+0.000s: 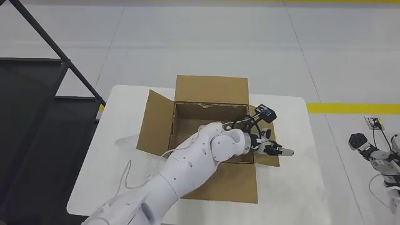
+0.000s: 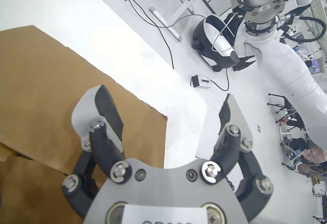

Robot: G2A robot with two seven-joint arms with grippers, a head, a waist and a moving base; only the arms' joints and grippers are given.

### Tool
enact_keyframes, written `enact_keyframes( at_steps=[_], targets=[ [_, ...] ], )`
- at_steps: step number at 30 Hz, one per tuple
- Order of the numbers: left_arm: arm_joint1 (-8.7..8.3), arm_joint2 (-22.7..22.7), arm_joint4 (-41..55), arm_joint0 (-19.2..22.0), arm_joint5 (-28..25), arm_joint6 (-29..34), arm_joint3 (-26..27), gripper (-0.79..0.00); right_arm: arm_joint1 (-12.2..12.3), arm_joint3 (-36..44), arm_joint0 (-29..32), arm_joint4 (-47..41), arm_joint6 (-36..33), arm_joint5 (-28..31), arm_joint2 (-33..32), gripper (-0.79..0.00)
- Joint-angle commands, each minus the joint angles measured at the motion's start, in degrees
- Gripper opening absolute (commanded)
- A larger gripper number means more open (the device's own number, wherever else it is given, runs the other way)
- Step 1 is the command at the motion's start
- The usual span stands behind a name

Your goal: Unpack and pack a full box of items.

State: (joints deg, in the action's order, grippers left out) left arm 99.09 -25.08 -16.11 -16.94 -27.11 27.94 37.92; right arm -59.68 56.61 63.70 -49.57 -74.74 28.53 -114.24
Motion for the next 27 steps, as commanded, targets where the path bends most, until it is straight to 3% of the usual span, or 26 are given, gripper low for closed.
enact_keyframes(
  at_steps=[1, 5, 8, 12, 15, 18, 20, 24, 27],
  targets=[
    [0.68, 0.0, 0.0, 0.2, -0.5, -0.4, -1.3, 0.0, 0.1, -0.4, -0.4, -0.1, -0.2, -0.1, 0.0, 0.0],
    [1.24, -1.2, 0.2, 0.9, -2.4, -2.2, -2.8, 0.0, 0.3, -0.6, -1.0, -0.2, 0.5, -0.2, 0.1, 0.0],
    [0.7, -3.0, -0.2, 1.2, -4.4, -4.2, -2.4, 0.0, 0.5, 0.5, -1.5, 0.1, 1.6, -0.5, 0.2, 0.0],
    [-1.58, -6.5, -2.5, 1.1, -5.8, -6.2, 0.3, 0.0, 0.6, 4.4, -2.3, 1.3, 2.3, -0.3, 1.3, 0.0],
    [-4.6, -10.9, -5.8, -0.6, -5.2, -8.7, 5.8, 0.0, 0.6, 8.7, -2.9, 3.8, 3.0, 0.2, 2.9, 0.0],
    [-8.87, -17.9, -10.4, -5.6, -3.0, -9.9, 16.0, 0.0, 0.7, 13.6, -3.7, 7.7, 4.3, -0.1, 5.4, 0.0],
    [-12.16, -24.6, -13.6, -11.9, -0.9, -8.6, 26.7, 0.0, 0.6, 16.8, -4.5, 11.0, 5.4, -1.0, 7.7, 0.0],
    [-17.75, -40.8, -19.8, -30.4, 4.6, -2.0, 53.6, 0.0, 0.5, 22.5, -6.8, 20.4, 9.0, -2.9, 13.4, 0.0],
    [-19.9, -51.1, -20.0, -43.3, 6.3, 0.7, 68.5, 0.0, 0.3, 26.1, -8.9, 27.7, 12.2, -4.7, 18.4, 0.0]
  ],
)
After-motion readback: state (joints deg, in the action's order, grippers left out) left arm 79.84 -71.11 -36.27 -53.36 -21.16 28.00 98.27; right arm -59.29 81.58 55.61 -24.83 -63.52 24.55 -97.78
